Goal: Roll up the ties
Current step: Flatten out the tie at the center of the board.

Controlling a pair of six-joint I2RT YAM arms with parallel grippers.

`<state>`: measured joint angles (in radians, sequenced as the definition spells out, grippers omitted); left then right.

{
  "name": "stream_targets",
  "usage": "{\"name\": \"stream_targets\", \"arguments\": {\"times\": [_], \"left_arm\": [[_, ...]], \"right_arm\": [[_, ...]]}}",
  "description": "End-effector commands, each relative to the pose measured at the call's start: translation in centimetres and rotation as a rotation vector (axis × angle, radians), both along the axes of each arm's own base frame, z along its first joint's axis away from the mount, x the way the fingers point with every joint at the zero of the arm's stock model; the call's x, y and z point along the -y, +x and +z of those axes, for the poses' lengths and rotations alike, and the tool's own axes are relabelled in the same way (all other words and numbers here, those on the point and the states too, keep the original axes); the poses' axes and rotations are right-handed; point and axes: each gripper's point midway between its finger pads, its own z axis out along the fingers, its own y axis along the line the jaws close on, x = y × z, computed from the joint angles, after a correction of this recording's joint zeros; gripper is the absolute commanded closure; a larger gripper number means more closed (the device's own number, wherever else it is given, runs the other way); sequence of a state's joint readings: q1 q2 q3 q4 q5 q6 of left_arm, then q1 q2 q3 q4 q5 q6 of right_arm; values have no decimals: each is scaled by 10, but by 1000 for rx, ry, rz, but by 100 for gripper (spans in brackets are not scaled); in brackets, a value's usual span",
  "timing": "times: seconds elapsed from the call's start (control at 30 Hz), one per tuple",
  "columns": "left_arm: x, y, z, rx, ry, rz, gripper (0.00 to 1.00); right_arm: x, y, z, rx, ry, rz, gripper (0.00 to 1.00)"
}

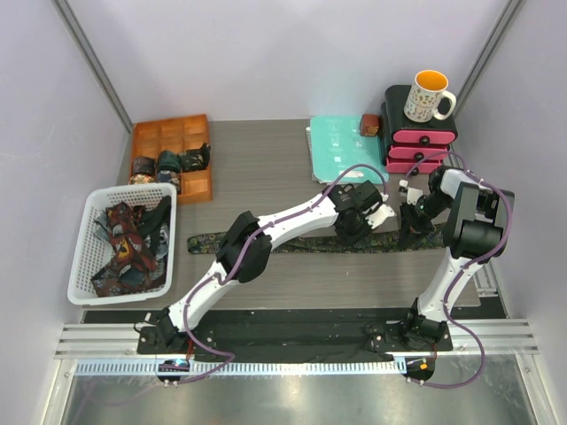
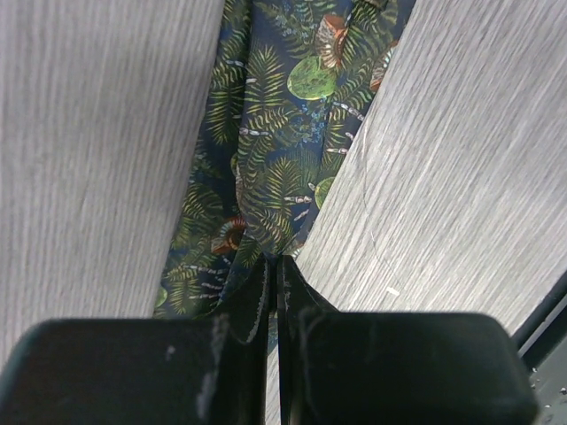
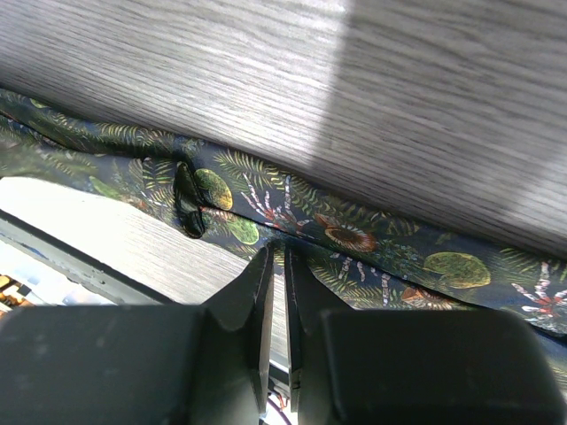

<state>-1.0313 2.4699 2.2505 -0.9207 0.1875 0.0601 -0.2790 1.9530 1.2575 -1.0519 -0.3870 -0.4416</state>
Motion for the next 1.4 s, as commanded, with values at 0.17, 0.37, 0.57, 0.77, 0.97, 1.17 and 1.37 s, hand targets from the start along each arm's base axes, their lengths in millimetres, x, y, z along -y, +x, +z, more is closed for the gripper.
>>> {"name": "stream_targets", "arguments": {"times": [0.17, 0.37, 0.57, 0.77, 0.97, 1.17, 1.37], "left_arm": [[17, 2, 5, 11, -37, -24, 100], [25, 7, 5, 32, -64, -16, 100], [25, 10, 0, 38, -61, -13, 93], [19, 13, 11, 25, -74, -10, 87], [14, 16, 7, 30, -59, -13, 86], [14, 13, 1, 14, -57, -8, 86], [16, 11, -4, -1, -63, -2, 86]], "right_arm": [[1, -1, -1, -7, 2, 4, 85], [0, -2, 1, -6, 10, 7, 84], [-8, 5, 20, 25, 74, 5, 80], [-8, 16, 44, 61, 119, -33, 73], [-14, 23, 36, 42, 152, -76, 68], [-22, 22, 29, 22, 170, -81, 62], [-24, 22, 20, 14, 157, -69, 62]]}}
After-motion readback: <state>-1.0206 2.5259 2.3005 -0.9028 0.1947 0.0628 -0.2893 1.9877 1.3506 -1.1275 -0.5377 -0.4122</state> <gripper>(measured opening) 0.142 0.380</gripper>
